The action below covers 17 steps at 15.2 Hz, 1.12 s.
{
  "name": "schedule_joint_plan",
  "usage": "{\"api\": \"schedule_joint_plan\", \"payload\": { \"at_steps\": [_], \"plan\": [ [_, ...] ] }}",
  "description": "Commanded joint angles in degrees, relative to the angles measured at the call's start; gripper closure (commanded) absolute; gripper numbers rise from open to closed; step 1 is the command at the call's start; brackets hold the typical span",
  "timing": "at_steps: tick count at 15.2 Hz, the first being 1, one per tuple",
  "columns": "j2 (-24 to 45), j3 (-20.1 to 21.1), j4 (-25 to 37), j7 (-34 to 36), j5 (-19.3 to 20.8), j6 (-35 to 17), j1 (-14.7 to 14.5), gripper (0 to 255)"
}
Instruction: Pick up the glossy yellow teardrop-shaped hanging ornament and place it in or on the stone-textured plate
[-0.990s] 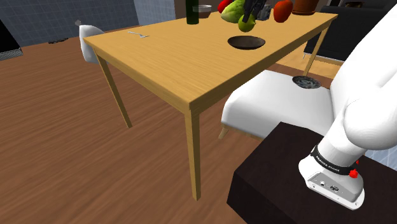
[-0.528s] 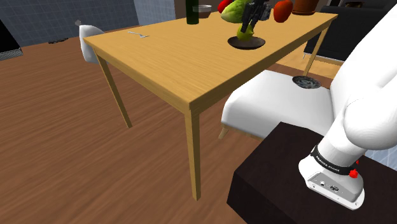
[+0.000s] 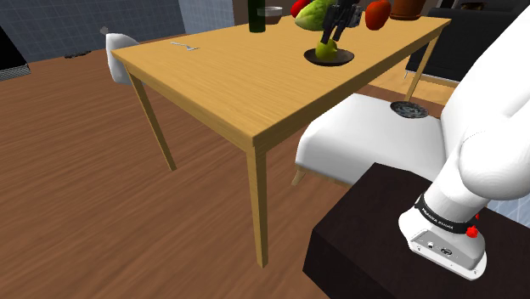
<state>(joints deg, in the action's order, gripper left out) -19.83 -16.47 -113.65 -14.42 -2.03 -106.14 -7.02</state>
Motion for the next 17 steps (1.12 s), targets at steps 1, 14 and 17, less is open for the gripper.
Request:
{"api": "schedule_joint_plan", "payload": {
  "at_steps": [1,14,17],
  "plan": [
    [0.0,0.0,0.0,0.0,0.0,0.0,0.0,0],
    [-0.1,-0.2,7.2,0.0,0.1,7.3,0.1,0],
    [-0.1,-0.2,7.2,0.0,0.1,7.3,0.1,0]
  ]
}}
